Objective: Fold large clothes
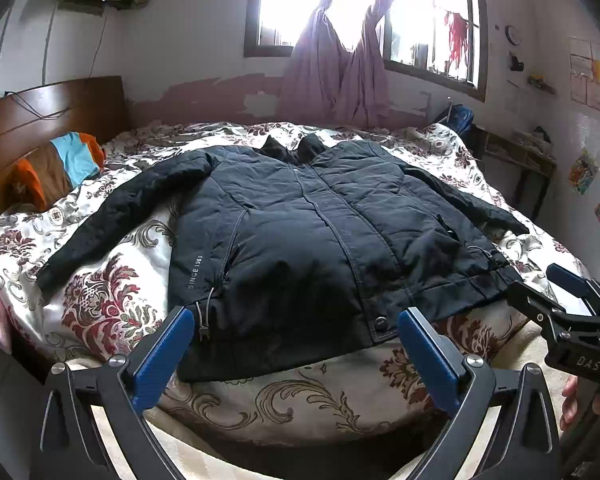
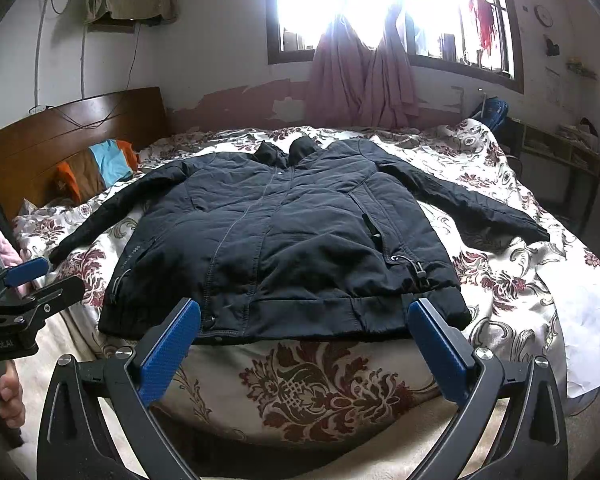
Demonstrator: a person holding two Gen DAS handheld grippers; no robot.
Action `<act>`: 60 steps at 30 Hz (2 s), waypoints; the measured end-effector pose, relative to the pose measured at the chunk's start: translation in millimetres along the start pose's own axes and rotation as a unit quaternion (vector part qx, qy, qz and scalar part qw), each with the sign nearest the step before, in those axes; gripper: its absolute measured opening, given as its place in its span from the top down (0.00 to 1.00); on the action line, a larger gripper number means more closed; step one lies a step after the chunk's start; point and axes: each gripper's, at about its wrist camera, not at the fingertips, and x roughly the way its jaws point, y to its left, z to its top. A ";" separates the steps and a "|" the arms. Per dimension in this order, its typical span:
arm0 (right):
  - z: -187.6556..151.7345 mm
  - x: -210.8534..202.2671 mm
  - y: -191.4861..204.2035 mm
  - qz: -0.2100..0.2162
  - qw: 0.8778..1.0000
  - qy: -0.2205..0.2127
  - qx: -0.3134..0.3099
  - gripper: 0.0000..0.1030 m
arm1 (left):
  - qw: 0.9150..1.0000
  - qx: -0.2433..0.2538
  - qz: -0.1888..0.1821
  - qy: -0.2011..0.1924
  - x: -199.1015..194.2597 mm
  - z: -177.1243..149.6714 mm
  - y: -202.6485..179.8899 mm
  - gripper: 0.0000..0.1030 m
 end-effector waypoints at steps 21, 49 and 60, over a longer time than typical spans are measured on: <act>-1.3 0.9 -1.0 0.000 1.000 0.002 0.001 0.01 | 1.000 0.000 -0.001 0.000 0.1 0.1 0.3 0.00; -0.9 1.8 -1.7 0.002 1.000 0.003 0.002 0.01 | 1.000 -0.002 -0.002 0.002 0.4 0.3 0.7 0.00; -2.2 3.1 -2.8 0.002 1.000 0.009 0.004 0.01 | 1.000 -0.002 -0.002 0.003 0.7 0.4 0.9 0.00</act>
